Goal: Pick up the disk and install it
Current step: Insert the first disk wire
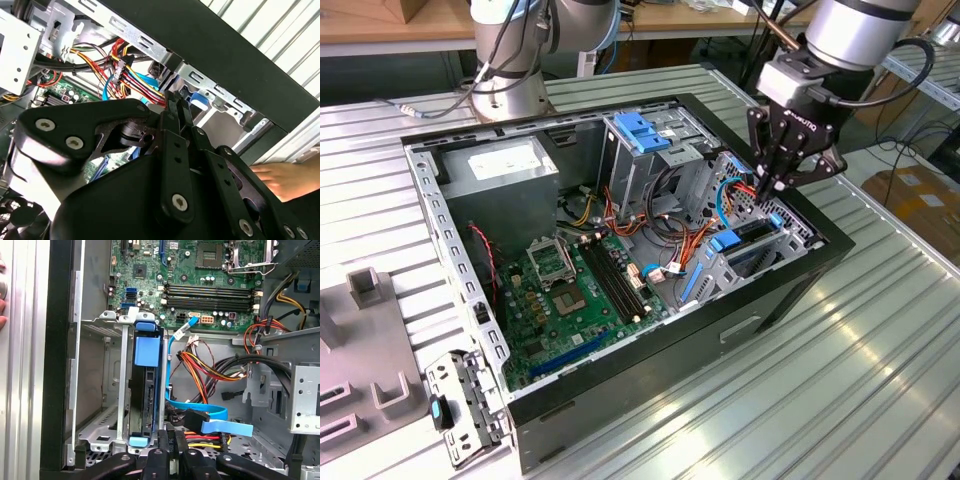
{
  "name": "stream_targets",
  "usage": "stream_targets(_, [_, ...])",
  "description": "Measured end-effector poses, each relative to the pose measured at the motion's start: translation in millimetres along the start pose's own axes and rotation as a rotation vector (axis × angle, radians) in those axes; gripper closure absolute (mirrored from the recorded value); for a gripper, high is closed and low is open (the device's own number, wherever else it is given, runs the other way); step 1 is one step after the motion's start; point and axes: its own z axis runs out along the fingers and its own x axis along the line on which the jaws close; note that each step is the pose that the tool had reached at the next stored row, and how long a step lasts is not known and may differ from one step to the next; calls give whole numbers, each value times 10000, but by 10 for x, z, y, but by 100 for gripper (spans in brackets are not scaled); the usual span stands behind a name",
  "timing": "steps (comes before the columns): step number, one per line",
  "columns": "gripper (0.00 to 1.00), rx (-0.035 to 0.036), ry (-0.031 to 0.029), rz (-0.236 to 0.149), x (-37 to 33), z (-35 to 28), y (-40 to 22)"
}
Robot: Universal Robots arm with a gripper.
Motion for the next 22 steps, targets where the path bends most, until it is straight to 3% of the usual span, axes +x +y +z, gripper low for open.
stream_targets(2, [83,1,-13,1,27,4,3])
stream_targets(3, [83,7,-126,2,60,8,17])
stream_targets(4, [83,10,-174,2,87,14,34])
stream_targets(9, [83,15,-260,2,113,28,100])
stream_targets(22, [83,16,-270,3,115,28,101])
